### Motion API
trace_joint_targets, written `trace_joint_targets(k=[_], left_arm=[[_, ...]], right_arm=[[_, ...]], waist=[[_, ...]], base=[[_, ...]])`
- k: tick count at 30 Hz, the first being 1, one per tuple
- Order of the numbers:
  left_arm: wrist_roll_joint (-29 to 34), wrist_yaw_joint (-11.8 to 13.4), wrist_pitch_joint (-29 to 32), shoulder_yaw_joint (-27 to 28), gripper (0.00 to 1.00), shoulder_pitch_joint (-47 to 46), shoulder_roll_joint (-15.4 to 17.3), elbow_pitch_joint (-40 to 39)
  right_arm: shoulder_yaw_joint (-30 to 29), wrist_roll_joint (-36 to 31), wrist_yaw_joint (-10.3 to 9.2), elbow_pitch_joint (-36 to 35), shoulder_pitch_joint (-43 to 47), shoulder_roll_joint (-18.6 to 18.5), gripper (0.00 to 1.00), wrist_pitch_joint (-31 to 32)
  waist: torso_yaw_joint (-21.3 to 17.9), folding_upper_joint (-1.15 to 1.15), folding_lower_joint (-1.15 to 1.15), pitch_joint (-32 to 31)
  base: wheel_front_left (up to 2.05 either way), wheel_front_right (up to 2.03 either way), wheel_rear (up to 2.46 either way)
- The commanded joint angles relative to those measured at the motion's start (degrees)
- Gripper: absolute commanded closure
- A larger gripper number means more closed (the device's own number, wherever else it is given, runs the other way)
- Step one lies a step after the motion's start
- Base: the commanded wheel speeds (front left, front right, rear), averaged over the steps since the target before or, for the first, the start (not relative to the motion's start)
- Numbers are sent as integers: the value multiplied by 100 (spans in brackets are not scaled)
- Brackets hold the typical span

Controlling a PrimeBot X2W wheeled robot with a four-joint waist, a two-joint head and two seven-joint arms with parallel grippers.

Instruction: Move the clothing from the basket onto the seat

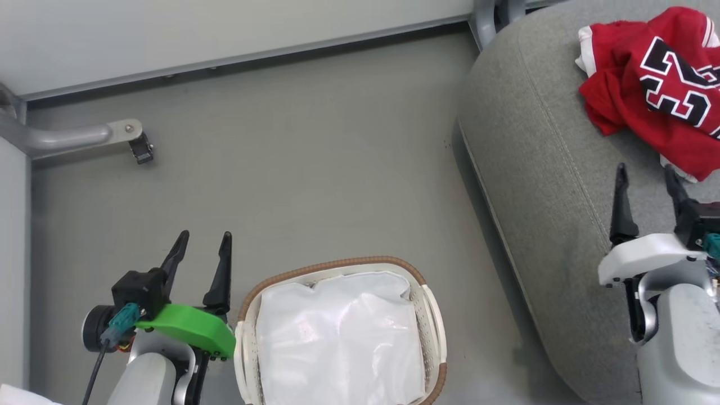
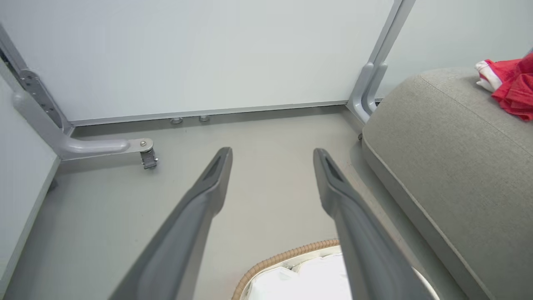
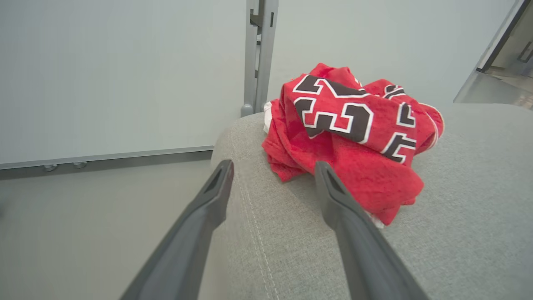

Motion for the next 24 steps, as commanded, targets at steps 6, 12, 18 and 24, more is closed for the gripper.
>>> trace_joint_targets(k=[6, 12, 18, 24], left_arm=[[462, -17, 6, 722, 0, 407, -217, 89], [769, -17, 6, 1333, 0, 765, -418, 26], [925, -17, 6, 1567, 0, 1061, -522, -94], [875, -17, 6, 1661, 0, 1348, -611, -163]], right_arm=[[688, 537, -8, 33, 177, 38, 0, -27], [1169, 954, -8, 146, 523, 36, 0, -27], [1326, 1065, -8, 154, 862, 37, 0, -27], [1419, 1191, -8, 231, 1119, 38, 0, -27]], waist=[[474, 0, 0, -609], [627, 0, 0, -887], [640, 0, 0, -1074], [639, 0, 0, -1237]], base=[[0, 0, 0], [0, 0, 0], [0, 0, 0], [0, 0, 0]])
